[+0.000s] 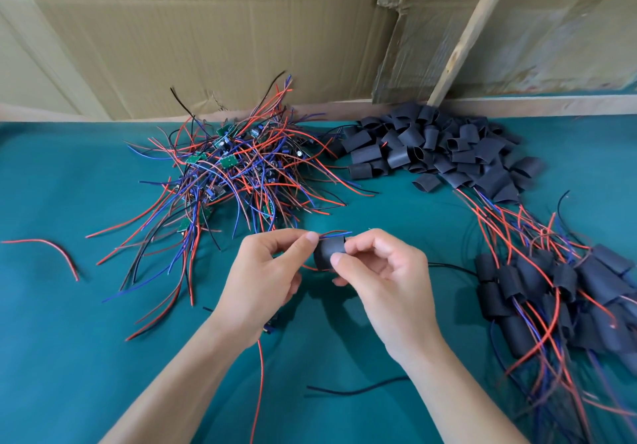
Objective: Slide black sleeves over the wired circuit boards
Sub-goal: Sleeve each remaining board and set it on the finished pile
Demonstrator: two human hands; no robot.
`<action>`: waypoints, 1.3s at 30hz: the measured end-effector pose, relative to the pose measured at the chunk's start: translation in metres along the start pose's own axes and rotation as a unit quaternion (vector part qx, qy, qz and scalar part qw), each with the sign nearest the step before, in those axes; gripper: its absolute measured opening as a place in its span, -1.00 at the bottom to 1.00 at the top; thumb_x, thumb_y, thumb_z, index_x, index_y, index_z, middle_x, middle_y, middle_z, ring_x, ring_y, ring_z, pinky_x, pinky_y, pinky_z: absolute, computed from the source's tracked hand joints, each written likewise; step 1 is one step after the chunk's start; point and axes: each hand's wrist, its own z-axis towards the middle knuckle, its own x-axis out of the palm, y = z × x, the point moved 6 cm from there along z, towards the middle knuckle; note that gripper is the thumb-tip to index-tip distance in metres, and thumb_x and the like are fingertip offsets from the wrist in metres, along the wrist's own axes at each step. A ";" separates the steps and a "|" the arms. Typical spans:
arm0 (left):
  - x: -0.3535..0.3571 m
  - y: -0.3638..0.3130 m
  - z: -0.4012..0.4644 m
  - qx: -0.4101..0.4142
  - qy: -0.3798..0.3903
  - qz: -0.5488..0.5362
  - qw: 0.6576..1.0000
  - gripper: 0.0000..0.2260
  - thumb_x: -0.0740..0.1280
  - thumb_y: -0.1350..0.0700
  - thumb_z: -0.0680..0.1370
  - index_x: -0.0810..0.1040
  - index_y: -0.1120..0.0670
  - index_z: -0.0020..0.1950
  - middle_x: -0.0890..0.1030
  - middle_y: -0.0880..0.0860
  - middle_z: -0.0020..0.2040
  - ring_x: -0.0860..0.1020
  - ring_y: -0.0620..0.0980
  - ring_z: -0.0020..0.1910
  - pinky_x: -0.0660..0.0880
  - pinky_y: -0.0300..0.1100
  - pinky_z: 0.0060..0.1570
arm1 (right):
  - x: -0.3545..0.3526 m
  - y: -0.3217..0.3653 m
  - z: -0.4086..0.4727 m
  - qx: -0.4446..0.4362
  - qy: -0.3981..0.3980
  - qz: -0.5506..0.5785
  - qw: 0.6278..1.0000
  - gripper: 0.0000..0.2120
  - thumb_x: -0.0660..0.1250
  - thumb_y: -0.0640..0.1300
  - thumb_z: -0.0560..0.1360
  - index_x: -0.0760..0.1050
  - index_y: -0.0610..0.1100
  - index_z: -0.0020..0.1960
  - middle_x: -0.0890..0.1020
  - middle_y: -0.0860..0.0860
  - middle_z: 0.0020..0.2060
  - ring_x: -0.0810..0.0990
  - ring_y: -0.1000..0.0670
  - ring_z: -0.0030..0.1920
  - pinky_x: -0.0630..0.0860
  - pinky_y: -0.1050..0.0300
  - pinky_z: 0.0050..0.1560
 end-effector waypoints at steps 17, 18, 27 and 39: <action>-0.002 -0.008 0.001 0.020 -0.012 -0.044 0.999 -0.80 0.31 0.11 0.66 0.64 -0.02 -0.14 0.42 0.07 -0.38 0.34 -0.02 -0.51 0.23 -0.31 -0.58 | -0.022 -0.003 0.013 0.086 -0.061 0.211 0.972 -0.84 0.56 -0.20 0.36 0.62 -0.16 -0.11 0.74 -0.17 -0.16 0.72 -0.10 -0.25 0.63 0.17 -0.22; -0.001 -0.009 0.000 0.022 -0.004 -0.042 0.999 -0.82 0.32 0.08 0.63 0.65 -0.02 -0.13 0.42 0.08 -0.37 0.34 -0.01 -0.50 0.24 -0.30 -0.58 | -0.028 -0.005 0.014 0.091 -0.084 0.218 0.968 -0.83 0.54 -0.23 0.40 0.58 -0.18 -0.08 0.72 -0.15 -0.21 0.71 -0.09 -0.26 0.63 0.18 -0.23; 0.007 -0.010 -0.002 0.038 0.038 0.011 0.999 -0.81 0.29 -0.06 0.57 0.66 -0.03 -0.09 0.41 0.00 -0.48 0.32 0.03 -0.48 0.28 -0.28 -0.54 | -0.025 -0.006 0.014 0.094 -0.052 0.192 0.976 -0.82 0.53 -0.23 0.44 0.57 -0.18 -0.01 0.74 -0.19 -0.12 0.68 -0.08 -0.27 0.60 0.19 -0.27; 0.011 -0.012 -0.004 0.071 0.086 0.048 0.993 -0.88 0.36 0.16 0.64 0.53 0.01 0.16 0.61 0.03 -0.36 0.43 -0.01 -0.48 0.35 -0.34 -0.44 | -0.013 -0.009 0.008 0.095 0.004 0.138 0.986 -0.82 0.46 -0.36 0.51 0.54 -0.21 0.06 0.74 -0.19 -0.20 0.64 -0.05 -0.35 0.55 0.19 -0.32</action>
